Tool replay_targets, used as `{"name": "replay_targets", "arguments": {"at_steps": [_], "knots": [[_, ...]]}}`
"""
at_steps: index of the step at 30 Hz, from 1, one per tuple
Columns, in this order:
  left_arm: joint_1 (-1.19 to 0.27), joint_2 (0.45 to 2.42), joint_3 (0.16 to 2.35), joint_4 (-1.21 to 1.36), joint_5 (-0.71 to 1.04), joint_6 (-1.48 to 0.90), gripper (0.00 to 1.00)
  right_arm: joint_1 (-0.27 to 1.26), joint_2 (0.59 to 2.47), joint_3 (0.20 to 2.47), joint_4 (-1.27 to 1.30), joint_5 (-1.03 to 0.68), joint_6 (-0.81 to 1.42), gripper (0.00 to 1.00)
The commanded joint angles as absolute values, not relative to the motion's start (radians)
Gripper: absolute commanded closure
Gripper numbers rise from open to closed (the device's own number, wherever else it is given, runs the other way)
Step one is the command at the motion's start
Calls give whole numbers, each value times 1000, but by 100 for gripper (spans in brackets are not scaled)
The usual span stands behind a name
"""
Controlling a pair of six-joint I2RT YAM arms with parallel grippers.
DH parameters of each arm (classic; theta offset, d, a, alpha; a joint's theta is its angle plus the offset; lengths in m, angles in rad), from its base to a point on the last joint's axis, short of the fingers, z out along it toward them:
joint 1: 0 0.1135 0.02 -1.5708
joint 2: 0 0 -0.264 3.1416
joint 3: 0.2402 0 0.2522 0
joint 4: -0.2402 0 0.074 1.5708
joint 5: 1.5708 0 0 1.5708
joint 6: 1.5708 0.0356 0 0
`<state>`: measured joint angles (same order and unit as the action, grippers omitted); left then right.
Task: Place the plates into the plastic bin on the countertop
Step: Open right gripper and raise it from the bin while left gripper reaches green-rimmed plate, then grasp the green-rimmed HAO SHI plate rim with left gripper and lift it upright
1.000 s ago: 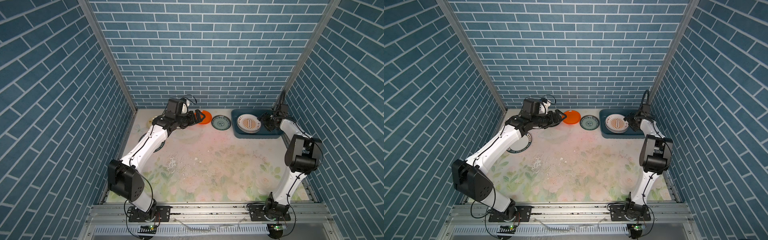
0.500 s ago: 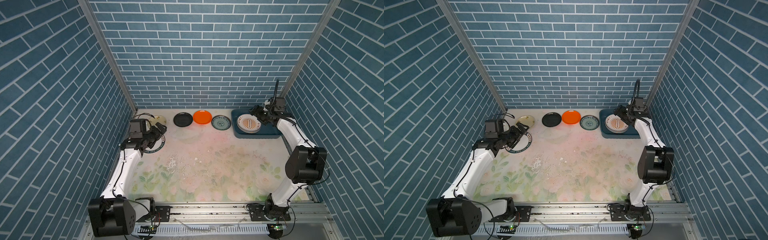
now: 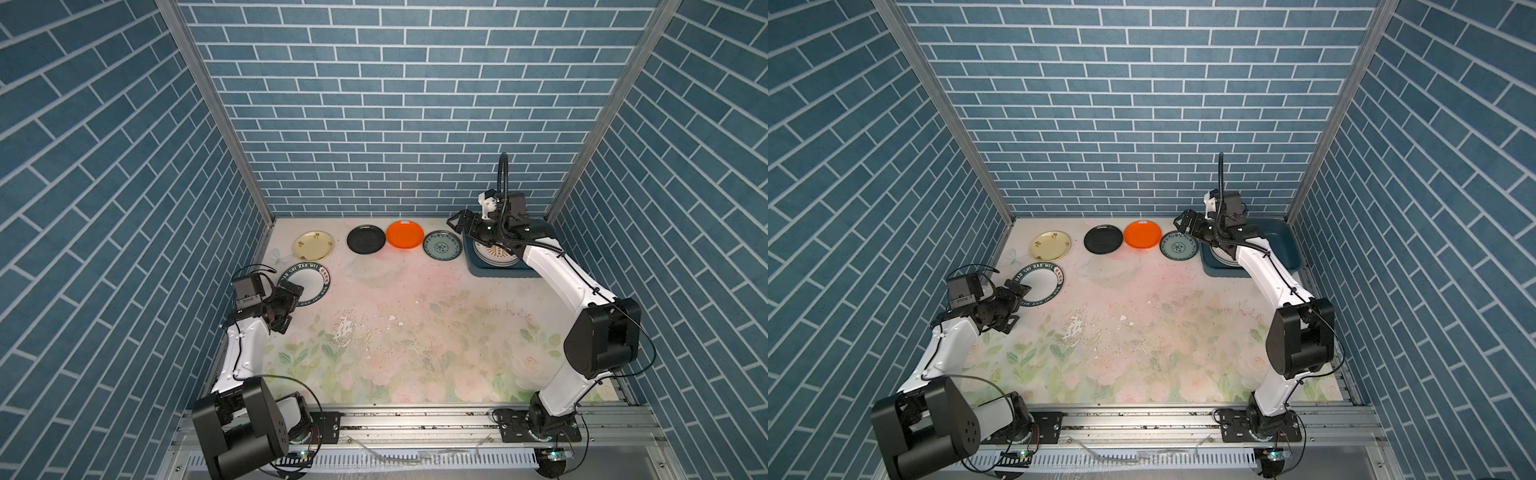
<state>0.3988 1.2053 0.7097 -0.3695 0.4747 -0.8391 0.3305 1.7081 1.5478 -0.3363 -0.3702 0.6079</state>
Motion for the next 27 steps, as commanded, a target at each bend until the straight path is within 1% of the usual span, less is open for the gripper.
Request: {"name": "replay_targets", "arguments": {"at_steps": [1,7,12,17,22,23,27], "knots": [[429,1267,701,-287,529,-831,4,364,1701,1567,-305,-362,640,1],[453,1399,701,-174,557,-843,6,379,1702,1572,-304,-324,641,1],[457,1510,701,-63,590,-864,11,379,1681,1559,-302,-285,640,1],[460,1589,701,7,603,-870,24,379,1664,1540,-305,-242,644,2],[459,1633,671,62,594,-886,31,379,1654,1530,-311,-216,646,1],[460,1642,667,75,594,-893,34,378,1654,1531,-315,-213,646,2],[460,1681,659,113,601,-905,52,378,1661,1546,-328,-205,647,2]]}}
